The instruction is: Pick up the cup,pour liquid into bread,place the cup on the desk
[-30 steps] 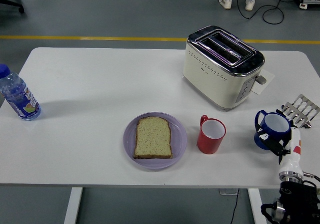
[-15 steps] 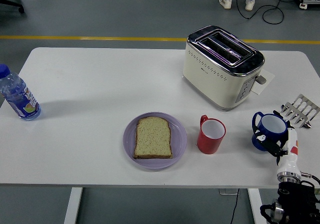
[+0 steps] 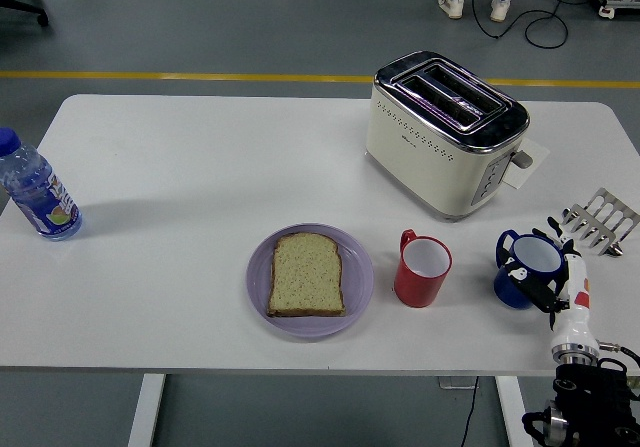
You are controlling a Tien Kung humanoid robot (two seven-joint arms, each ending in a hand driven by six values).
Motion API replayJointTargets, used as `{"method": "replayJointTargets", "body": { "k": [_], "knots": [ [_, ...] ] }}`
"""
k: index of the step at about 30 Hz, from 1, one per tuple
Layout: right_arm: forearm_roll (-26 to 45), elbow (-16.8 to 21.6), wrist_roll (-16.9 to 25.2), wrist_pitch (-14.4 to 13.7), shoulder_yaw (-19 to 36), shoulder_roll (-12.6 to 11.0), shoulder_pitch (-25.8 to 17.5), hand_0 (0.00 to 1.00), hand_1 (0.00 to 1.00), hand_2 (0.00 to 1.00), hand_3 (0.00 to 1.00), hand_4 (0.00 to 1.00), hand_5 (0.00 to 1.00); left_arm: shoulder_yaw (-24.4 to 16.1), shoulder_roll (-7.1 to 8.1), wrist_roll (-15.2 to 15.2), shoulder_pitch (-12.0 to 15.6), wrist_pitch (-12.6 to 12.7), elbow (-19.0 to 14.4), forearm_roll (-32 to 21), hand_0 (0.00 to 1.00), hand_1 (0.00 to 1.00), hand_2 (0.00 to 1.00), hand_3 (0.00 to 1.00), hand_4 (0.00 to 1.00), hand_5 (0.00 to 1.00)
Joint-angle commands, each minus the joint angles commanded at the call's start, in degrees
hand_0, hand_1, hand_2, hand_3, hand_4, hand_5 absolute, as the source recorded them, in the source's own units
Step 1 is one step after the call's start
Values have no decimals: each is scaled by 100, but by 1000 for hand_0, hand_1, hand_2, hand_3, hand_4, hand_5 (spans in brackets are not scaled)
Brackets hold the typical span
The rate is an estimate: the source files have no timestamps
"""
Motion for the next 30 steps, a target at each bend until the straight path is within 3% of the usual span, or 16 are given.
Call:
{"method": "replayJointTargets", "body": {
  "k": [12, 21, 30],
  "knots": [
    [-255, 150, 0, -51, 131, -17, -109, 708, 635, 850, 981, 949, 234, 49, -10, 1, 35, 1, 2, -5, 633, 642, 653, 505, 241, 855],
    [-748, 658, -22, -161, 465, -78, -305, 759, 669, 877, 990, 958, 222, 45, -4, 1, 35, 1, 1, 9, 633, 642, 653, 505, 241, 856],
    [-1281, 1555, -115, -263, 1096, -128, -504, 766, 670, 878, 990, 959, 223, -5, 2, 2, 5, 0, -3, 28, 633, 642, 652, 505, 241, 855]
  ]
}}
